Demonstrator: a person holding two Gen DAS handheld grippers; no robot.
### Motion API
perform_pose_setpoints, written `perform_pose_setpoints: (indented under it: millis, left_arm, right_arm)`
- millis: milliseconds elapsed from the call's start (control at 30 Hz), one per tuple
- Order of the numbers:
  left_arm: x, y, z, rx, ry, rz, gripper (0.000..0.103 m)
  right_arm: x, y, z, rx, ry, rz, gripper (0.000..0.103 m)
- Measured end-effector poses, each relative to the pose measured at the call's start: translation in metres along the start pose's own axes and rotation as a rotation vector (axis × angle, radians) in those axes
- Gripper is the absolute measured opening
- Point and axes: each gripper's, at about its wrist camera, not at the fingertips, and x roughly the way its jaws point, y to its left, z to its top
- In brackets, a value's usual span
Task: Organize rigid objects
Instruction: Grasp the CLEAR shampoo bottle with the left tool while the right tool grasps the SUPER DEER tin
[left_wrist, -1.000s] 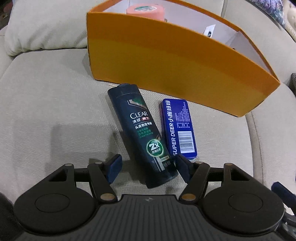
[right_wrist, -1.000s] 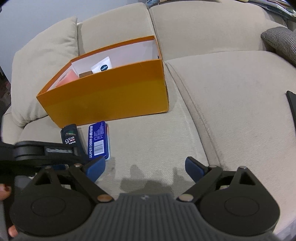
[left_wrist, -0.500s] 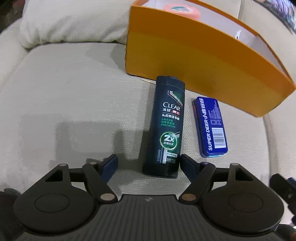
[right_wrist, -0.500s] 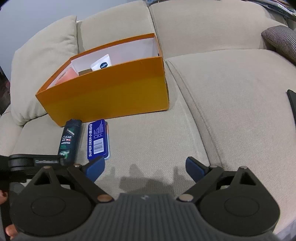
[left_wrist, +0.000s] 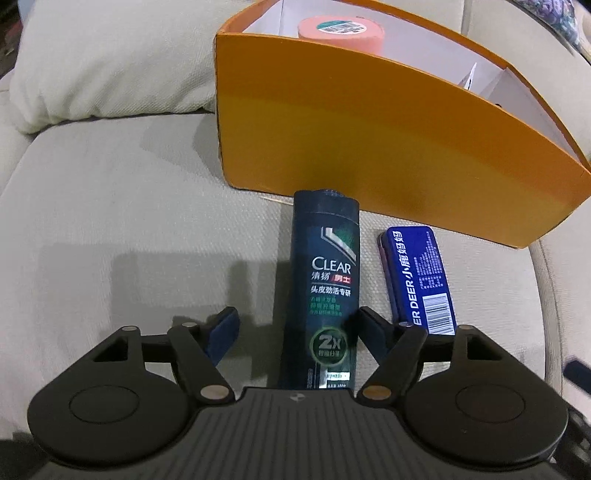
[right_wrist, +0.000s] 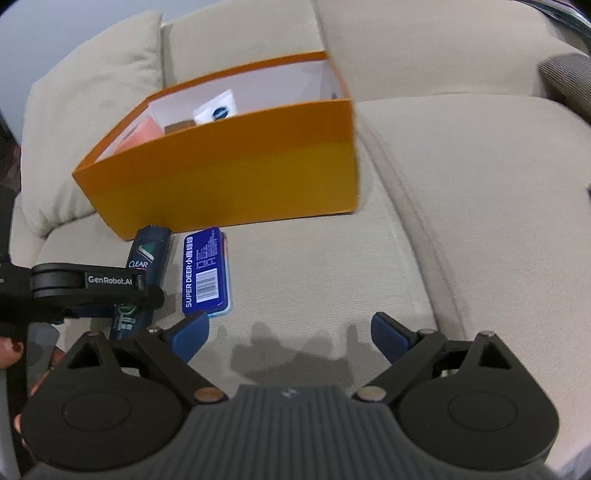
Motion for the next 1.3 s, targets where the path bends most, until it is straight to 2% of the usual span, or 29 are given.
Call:
perform_pose_setpoints:
  millis: [133, 233, 333, 467, 567, 700, 800, 833, 867, 933, 1067, 1167, 1300]
  left_arm:
    - [-0.003, 0.017, 0.004, -0.020, -0.011, -0.015, 0.088]
    - [-0.008, 0.030, 0.005, -0.055, -0.011, -0.041, 0.090]
    - [-0.009, 0.039, 0.008, -0.063, -0.014, -0.042, 0.090]
    - [-0.002, 0.048, 0.014, -0.102, 0.009, -0.060, 0.092]
    - [0.001, 0.047, 0.015, -0.094, 0.008, -0.051, 0.092]
    - [0.005, 0.045, 0.017, -0.094, 0.007, -0.041, 0.092]
    - [0.004, 0.041, 0.015, -0.085, 0.004, -0.031, 0.092]
    - [0.004, 0.041, 0.015, -0.080, 0.003, -0.028, 0.092]
    - [0.004, 0.040, 0.015, -0.073, 0.004, -0.021, 0.092]
    - [0.004, 0.036, 0.013, -0.061, 0.004, -0.007, 0.091]
    - [0.006, 0.025, 0.011, -0.024, 0.002, 0.029, 0.090]
    - [0.007, 0.014, 0.009, 0.007, -0.003, 0.060, 0.088]
    - [0.006, 0.009, 0.007, 0.018, -0.005, 0.060, 0.078]
  right_arm:
    - [0.033, 0.018, 0.010, -0.104, 0.019, -0.008, 0.094]
    - [0.052, 0.026, 0.015, -0.134, 0.028, -0.009, 0.090]
    - [0.061, 0.032, 0.020, -0.135, 0.023, 0.023, 0.089]
    - [0.066, 0.050, 0.023, -0.208, 0.013, 0.050, 0.089]
    - [0.076, 0.063, 0.025, -0.254, 0.041, 0.045, 0.080]
    - [0.083, 0.072, 0.030, -0.293, 0.035, 0.029, 0.075]
    - [0.083, 0.070, 0.033, -0.291, 0.029, 0.016, 0.064]
    - [0.082, 0.066, 0.034, -0.275, 0.028, 0.015, 0.055]
    - [0.080, 0.062, 0.034, -0.256, 0.025, 0.001, 0.051]
    - [0.075, 0.046, 0.033, -0.197, 0.020, -0.035, 0.051]
    - [0.061, 0.008, 0.020, -0.089, -0.001, -0.031, 0.051]
    - [0.054, 0.003, 0.013, -0.067, -0.014, -0.037, 0.051]
    - [0.052, 0.010, 0.010, -0.098, -0.020, -0.054, 0.054]
